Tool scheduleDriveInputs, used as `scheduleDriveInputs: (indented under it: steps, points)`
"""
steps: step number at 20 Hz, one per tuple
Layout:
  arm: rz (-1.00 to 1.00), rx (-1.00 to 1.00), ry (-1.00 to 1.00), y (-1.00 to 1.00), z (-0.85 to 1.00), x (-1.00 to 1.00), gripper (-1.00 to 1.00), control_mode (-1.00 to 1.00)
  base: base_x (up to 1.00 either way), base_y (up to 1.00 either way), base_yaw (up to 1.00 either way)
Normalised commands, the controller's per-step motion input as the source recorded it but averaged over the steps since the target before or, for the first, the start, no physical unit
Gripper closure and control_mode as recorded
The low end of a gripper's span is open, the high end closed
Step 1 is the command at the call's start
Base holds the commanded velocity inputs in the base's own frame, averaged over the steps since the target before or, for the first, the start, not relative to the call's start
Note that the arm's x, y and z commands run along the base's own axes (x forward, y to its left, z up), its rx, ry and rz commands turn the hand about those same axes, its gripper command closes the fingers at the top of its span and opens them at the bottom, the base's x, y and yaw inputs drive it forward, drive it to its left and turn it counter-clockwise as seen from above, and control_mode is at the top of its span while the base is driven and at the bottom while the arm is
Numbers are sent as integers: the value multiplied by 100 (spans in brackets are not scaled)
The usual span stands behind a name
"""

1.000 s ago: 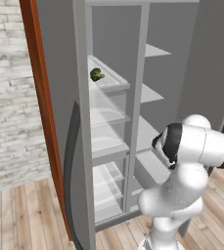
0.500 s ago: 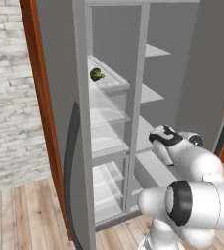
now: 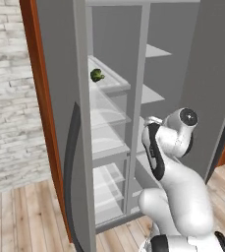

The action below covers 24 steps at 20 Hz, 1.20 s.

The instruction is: Take the broccoli and garlic from the fridge shelf and place them in the freezer drawer to begin freezing them.

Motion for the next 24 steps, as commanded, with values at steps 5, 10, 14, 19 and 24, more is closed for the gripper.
scheduleDriveInputs:
  steps: [5,10,14,19,24]
  points:
    - [27,-6,36,48,73,-10,-100,-100,0,0,0]
    - [6,0,0,1,0,-7,-100,-100,0,0,0]
    - [23,0,1,12,0,-3,-100,-100,0,0,0]
    - [5,-1,0,11,0,-4,-100,100,0,21,7]
    - [0,0,0,0,0,0,-100,100,7,26,13]
